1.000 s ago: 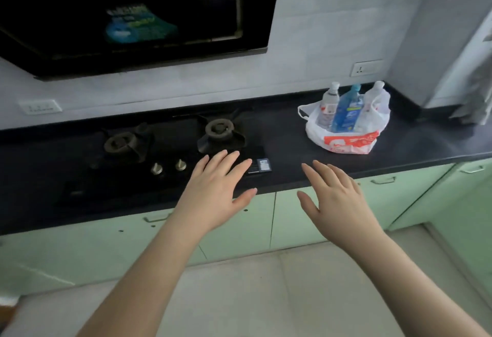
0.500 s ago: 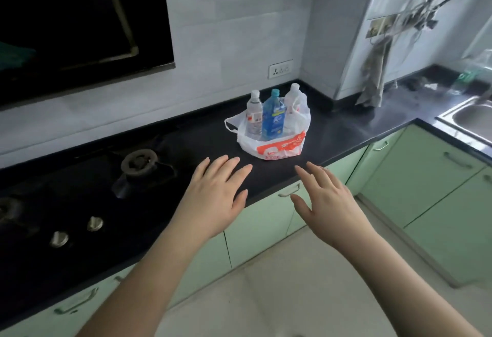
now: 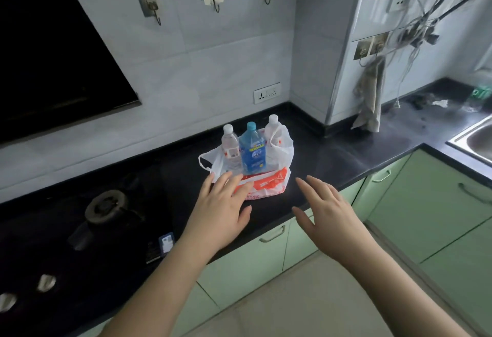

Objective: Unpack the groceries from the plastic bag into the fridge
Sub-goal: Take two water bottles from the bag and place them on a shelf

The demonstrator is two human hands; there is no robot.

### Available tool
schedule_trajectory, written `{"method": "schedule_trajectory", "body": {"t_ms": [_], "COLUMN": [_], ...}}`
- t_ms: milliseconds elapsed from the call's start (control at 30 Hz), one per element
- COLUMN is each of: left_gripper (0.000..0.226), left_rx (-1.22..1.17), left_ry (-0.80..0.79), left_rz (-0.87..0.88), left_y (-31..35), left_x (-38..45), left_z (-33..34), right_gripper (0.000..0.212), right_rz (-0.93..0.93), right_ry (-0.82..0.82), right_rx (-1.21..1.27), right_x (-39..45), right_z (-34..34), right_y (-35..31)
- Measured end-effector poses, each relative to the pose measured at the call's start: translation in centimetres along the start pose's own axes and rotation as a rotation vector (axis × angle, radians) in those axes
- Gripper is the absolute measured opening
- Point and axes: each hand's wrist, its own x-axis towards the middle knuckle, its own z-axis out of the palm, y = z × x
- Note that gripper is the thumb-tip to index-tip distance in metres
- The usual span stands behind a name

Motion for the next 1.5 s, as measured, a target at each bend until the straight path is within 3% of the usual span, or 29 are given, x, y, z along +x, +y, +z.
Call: {"method": "schedule_trajectory", "body": {"t_ms": [300, 667, 1200, 1400, 1500], "left_gripper": [0.049, 0.051, 0.048, 0.039, 0.036], "left_rx": [-0.048, -0.123, -0.262, -0.373, -0.457], "left_ry": [-0.037, -0.077, -0.149, -0.179, -0.238], "left_rz": [-0.061, -0.125, -0.103, -0.198, -0.34], "left_y": [-0.1, -4.9, -8.2, -8.5, -8.7], "left_x": [4.5, 10.8, 16.6, 17.8, 18.2], "left_z": [3.7, 11.0, 18.4, 19.5, 19.7], "right_gripper": [0.065, 0.059, 0.06, 0.053, 0.056], "right_rz": [-0.03, -0.078, 0.062, 0.106, 0.191], "right_ry": [-0.104, -0.255, -0.488, -0.582, -0.596], "right_rx": [0.058, 0.055, 0.117, 0.172, 0.175], "right_x": [6.2, 16.1, 26.1, 29.3, 30.8], "right_z": [2.5, 7.0, 12.5, 13.9, 14.3], "right_y": [3.0, 1.3, 2.5, 4.9, 6.5]}}
